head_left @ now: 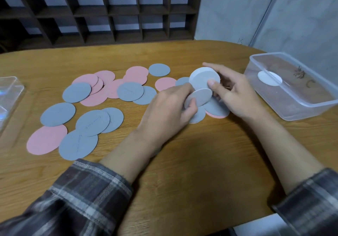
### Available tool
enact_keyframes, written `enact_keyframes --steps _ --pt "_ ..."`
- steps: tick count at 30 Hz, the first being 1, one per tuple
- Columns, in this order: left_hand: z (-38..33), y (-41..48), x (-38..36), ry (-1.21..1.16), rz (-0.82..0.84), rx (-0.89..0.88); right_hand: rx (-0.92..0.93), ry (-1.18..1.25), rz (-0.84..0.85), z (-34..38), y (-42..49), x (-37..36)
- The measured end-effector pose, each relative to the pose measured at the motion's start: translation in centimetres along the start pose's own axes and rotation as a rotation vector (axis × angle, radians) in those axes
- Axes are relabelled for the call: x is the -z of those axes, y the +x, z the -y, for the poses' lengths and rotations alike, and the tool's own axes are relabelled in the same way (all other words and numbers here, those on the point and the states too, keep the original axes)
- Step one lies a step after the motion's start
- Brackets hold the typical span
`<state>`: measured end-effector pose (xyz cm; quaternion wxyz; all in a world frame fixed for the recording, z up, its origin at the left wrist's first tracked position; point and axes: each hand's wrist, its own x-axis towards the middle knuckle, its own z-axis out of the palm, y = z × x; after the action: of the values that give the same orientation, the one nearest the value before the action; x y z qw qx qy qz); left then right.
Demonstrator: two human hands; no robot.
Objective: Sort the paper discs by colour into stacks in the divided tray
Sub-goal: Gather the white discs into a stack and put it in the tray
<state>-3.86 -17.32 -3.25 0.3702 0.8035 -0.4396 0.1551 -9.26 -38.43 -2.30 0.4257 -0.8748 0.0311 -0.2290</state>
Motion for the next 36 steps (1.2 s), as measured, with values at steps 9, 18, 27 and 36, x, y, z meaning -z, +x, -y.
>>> enact_keyframes --steps 9,18,27,36 --pt "1.2 0.5 0.0 -0.218 -0.13 0.268 -0.044 0.136 0.081 1.0 -0.5 -0.8" --pt "1.1 0.6 0.1 -0.183 -0.101 0.254 -0.058 0.109 0.136 1.9 -1.1 -1.5" --pt "1.0 0.7 -0.2 0.13 0.002 0.168 -0.004 -0.301 0.202 2.3 -1.3 -2.0" --pt "1.0 0.6 0.3 0.131 0.014 0.128 0.05 -0.327 0.188 2.6 -1.8 -1.5"
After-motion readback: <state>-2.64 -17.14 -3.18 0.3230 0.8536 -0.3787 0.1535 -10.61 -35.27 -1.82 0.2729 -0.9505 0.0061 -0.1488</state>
